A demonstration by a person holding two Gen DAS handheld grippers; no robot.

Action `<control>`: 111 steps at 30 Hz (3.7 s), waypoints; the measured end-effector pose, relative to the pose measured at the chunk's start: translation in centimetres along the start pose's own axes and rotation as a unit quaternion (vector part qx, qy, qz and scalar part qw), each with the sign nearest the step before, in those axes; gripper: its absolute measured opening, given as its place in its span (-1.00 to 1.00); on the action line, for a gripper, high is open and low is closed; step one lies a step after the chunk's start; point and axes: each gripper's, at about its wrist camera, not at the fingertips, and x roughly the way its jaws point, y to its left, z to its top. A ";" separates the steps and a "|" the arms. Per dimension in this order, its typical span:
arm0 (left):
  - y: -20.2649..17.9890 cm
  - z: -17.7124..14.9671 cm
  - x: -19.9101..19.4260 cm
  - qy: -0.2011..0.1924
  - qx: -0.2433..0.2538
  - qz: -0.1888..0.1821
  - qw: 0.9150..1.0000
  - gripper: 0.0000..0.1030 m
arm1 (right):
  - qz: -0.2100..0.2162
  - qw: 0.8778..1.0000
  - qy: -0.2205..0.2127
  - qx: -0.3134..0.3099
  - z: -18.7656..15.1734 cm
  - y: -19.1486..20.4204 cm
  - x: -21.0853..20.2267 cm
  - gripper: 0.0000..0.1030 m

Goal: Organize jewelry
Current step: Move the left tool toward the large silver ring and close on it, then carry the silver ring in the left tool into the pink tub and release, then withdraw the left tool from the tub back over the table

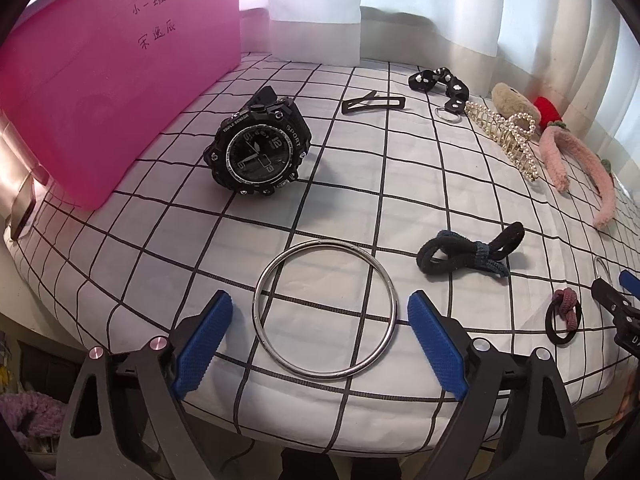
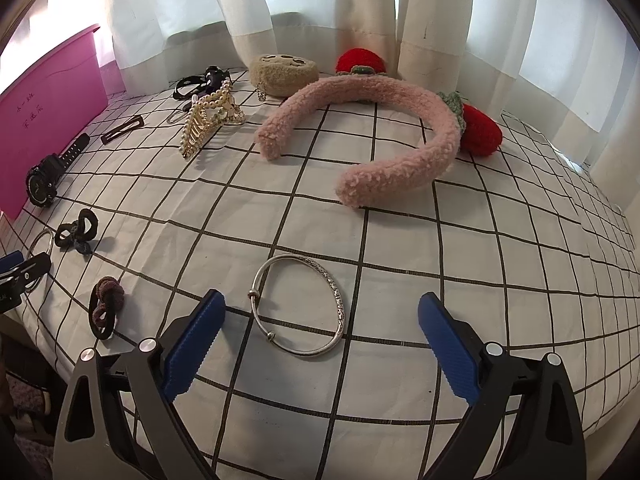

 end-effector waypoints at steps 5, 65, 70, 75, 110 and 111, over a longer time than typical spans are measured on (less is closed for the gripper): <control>-0.6 0.0 -0.3 -0.006 0.012 -0.007 1.000 0.37 | 0.018 0.999 -0.005 -0.042 0.2 1.6 -0.6 -0.06; 25.9 21.2 -16.2 -0.179 -0.115 0.042 0.976 0.35 | 0.294 0.933 -0.146 -0.146 30.2 35.6 -10.8 -0.15; 29.4 23.0 -12.5 -0.137 -0.113 0.044 0.983 0.35 | 0.279 0.938 -0.097 -0.180 32.1 41.4 -7.1 -0.15; 31.2 23.9 -9.0 -0.080 -0.112 0.034 0.990 0.35 | 0.258 0.941 -0.032 -0.215 33.1 45.4 -3.0 -0.15; 32.8 24.5 -3.8 0.052 -0.119 0.012 0.992 0.60 | 0.198 0.942 0.100 -0.251 33.0 49.9 2.9 0.07; 32.9 24.4 -3.8 0.052 -0.120 0.012 0.991 0.60 | 0.198 0.942 0.100 -0.251 32.9 50.0 2.9 0.07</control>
